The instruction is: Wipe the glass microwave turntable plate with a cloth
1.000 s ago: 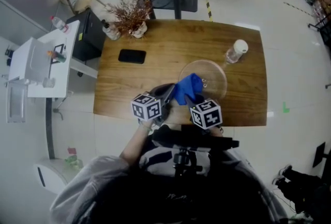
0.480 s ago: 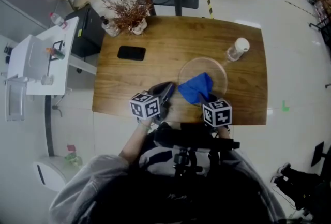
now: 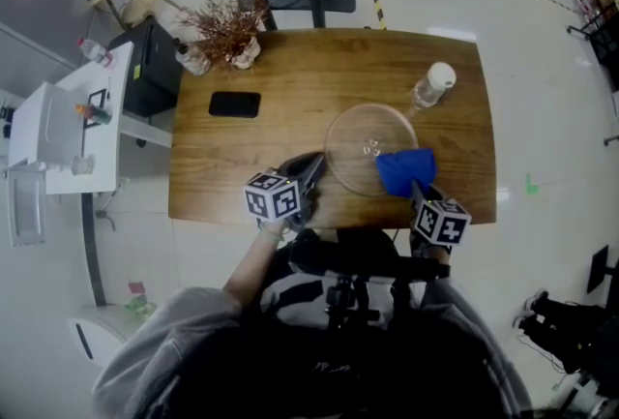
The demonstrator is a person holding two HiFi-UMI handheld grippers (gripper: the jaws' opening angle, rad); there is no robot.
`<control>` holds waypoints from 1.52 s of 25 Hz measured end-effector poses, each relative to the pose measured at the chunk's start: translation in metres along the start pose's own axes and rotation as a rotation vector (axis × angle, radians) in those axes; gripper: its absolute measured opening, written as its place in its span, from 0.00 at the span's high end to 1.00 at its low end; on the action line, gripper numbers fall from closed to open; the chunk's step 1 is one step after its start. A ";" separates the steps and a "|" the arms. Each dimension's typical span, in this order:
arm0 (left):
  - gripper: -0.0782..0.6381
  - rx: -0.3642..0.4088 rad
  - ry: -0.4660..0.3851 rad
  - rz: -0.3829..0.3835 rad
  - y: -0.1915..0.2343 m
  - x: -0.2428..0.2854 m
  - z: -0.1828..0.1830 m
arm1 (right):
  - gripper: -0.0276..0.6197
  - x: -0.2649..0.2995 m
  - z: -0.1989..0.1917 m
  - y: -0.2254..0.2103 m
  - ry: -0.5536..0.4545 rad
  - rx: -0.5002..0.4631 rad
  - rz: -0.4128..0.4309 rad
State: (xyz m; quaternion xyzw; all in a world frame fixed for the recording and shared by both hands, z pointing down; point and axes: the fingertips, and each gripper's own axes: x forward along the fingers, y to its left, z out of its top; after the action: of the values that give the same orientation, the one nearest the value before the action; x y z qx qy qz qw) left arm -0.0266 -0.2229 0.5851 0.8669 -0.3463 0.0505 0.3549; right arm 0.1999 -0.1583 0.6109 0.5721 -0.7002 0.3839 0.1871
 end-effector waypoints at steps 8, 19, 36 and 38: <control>0.89 0.003 0.022 -0.015 0.001 -0.001 -0.002 | 0.88 -0.022 -0.003 -0.019 -0.047 0.113 -0.064; 0.89 0.007 0.026 -0.024 0.003 -0.011 -0.002 | 0.88 -0.010 0.018 0.118 -0.064 -0.048 0.247; 0.89 -0.008 0.012 -0.026 0.008 -0.032 -0.013 | 0.88 -0.020 -0.037 0.063 0.013 0.084 0.073; 0.89 -0.006 0.014 -0.030 0.006 -0.033 -0.014 | 0.88 -0.028 -0.039 0.050 -0.008 0.126 0.041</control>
State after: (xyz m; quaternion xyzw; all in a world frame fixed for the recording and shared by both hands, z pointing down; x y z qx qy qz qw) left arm -0.0533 -0.1985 0.5883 0.8707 -0.3306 0.0503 0.3607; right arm 0.1535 -0.1085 0.5997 0.5699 -0.6869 0.4287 0.1400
